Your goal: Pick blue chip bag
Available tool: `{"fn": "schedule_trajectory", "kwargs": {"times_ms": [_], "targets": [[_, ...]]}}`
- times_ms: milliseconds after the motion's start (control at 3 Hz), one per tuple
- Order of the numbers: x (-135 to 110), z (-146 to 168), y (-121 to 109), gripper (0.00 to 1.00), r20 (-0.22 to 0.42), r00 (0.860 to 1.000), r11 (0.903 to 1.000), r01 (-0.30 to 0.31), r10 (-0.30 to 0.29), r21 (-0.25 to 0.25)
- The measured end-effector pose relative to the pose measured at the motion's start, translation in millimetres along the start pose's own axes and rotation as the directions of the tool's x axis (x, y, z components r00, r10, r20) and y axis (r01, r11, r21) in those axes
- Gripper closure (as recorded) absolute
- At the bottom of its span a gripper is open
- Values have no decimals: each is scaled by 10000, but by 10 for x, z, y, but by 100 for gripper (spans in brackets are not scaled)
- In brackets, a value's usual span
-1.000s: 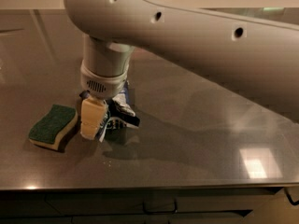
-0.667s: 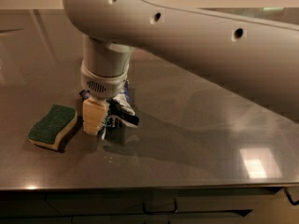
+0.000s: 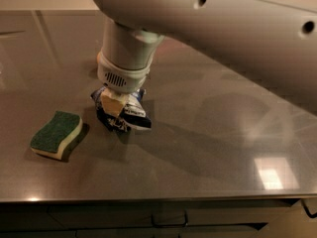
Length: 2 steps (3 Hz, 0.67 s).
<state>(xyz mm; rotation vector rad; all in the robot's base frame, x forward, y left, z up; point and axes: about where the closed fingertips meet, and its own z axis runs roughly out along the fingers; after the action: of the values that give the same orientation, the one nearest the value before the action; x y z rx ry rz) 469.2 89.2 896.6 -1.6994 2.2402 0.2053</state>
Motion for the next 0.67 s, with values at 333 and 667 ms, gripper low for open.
{"fn": "schedule_trajectory", "kwargs": {"times_ms": [333, 667], "targets": [[-8, -319, -69, 100, 661, 9978, 9992, 64, -90, 392], [-46, -640, -143, 100, 1263, 9911, 9973, 334, -415, 654]]}}
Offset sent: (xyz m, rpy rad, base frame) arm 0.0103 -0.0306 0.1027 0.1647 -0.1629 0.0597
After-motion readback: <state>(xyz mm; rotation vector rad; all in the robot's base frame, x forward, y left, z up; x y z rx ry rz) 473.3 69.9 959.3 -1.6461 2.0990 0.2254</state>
